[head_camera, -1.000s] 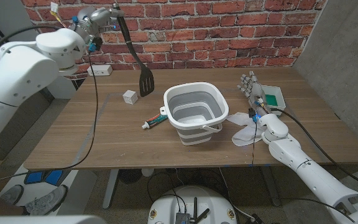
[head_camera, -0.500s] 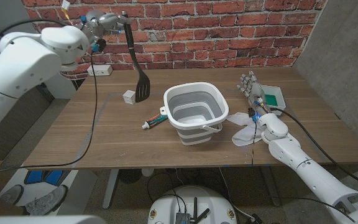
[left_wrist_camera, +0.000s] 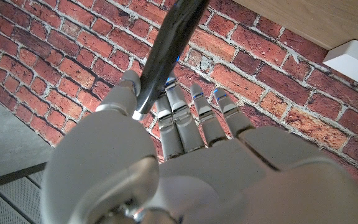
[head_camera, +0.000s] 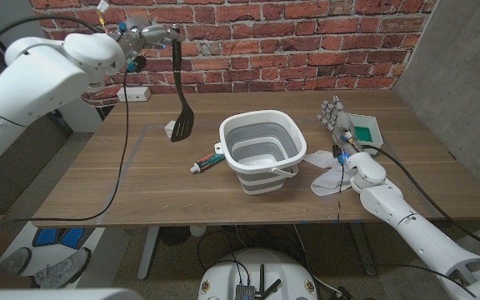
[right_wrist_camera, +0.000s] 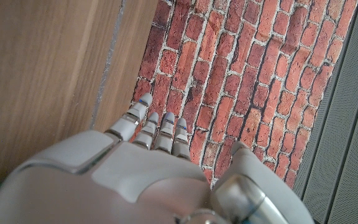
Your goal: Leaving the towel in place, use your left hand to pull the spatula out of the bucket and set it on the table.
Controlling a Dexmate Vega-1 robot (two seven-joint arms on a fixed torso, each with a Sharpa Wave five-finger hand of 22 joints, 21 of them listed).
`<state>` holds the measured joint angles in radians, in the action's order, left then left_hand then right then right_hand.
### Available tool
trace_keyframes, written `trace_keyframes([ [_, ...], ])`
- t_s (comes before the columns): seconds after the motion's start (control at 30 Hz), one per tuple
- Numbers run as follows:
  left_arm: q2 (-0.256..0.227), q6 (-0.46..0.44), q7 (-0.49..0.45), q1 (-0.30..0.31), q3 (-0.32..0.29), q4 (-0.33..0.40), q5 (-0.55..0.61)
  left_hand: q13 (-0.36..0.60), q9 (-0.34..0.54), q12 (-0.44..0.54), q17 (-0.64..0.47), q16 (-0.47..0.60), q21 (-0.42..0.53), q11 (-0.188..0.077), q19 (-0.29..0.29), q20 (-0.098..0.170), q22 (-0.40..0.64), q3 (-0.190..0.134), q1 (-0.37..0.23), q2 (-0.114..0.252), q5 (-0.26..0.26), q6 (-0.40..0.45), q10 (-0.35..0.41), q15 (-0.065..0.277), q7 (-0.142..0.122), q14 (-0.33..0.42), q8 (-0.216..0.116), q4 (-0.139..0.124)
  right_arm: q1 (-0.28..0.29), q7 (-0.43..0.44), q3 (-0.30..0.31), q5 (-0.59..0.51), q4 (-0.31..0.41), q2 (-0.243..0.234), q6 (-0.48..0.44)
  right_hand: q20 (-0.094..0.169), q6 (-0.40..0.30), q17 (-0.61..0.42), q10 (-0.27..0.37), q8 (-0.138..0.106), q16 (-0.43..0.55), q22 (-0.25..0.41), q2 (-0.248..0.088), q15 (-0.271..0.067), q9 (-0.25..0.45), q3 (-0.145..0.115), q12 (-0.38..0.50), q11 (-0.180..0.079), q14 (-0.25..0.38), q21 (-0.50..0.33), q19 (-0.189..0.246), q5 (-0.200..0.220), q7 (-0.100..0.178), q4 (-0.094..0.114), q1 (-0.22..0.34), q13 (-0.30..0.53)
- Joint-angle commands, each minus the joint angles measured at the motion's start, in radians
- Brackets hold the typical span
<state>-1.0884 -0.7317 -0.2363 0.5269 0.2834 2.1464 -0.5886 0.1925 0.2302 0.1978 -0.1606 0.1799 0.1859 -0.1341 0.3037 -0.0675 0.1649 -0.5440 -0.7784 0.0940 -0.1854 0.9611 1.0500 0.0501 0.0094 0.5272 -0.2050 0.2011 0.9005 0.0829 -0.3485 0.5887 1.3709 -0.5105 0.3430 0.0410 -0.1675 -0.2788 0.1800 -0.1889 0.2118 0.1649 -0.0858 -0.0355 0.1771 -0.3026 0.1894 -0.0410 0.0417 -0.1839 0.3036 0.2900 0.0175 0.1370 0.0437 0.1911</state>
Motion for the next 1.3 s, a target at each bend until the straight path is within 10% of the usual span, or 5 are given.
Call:
trace_keyframes([
  [0.03,-0.037,-0.101,0.162,-0.140,0.141,0.004,0.176,0.004,0.004,0.001,-0.002,-0.004,-0.001,-0.053,-0.003,0.002,0.002,-0.034,-0.067,0.075,-0.004,0.010,0.051,0.102,0.004,0.003,-0.004,-0.030,-0.011,-0.004,-0.007,-0.001,-0.010,0.004,-0.007,0.012,-0.009,0.000,0.004,-0.003,0.005,0.002,-0.030,-0.012,0.002,-0.005,0.006,0.001,-0.003,-0.003,-0.002,0.003,-0.001,0.001,-0.007,0.002],
  [0.43,-0.003,-0.202,0.377,-0.319,0.362,-0.024,0.425,0.004,0.005,-0.002,-0.001,-0.005,-0.001,-0.053,-0.005,0.005,0.002,-0.034,-0.065,0.075,-0.003,0.006,0.043,0.104,0.000,-0.002,-0.004,-0.032,-0.013,0.006,-0.011,-0.004,-0.014,0.010,-0.009,0.012,-0.010,0.000,0.005,-0.003,0.005,0.002,-0.030,-0.011,0.002,-0.006,0.006,0.003,-0.003,-0.003,-0.003,0.003,-0.001,0.001,-0.007,0.002],
  [0.93,0.059,-0.164,0.410,-0.224,0.325,-0.093,0.420,0.005,0.006,-0.003,-0.001,-0.005,0.001,-0.056,-0.002,0.010,0.002,-0.033,-0.060,0.074,-0.003,0.006,0.040,0.106,-0.003,-0.004,-0.006,-0.034,-0.014,0.005,-0.009,-0.001,-0.017,0.010,-0.010,0.013,-0.011,0.000,0.002,-0.003,0.006,0.002,-0.029,-0.010,0.002,-0.007,0.005,0.002,-0.002,-0.003,-0.004,0.003,-0.003,0.001,-0.008,0.002],
  [1.3,0.088,-0.248,0.595,-0.379,0.519,-0.155,0.555,0.005,0.006,0.001,-0.002,-0.004,0.001,-0.059,-0.002,0.015,0.002,-0.032,-0.057,0.074,-0.003,0.013,0.048,0.104,-0.005,-0.006,-0.009,-0.034,-0.024,-0.011,-0.012,0.004,-0.033,0.015,-0.006,0.012,-0.011,0.001,0.002,-0.003,0.006,0.002,-0.029,-0.010,0.002,-0.007,0.005,0.002,-0.003,-0.003,-0.003,0.003,-0.003,0.001,-0.008,0.002],
])
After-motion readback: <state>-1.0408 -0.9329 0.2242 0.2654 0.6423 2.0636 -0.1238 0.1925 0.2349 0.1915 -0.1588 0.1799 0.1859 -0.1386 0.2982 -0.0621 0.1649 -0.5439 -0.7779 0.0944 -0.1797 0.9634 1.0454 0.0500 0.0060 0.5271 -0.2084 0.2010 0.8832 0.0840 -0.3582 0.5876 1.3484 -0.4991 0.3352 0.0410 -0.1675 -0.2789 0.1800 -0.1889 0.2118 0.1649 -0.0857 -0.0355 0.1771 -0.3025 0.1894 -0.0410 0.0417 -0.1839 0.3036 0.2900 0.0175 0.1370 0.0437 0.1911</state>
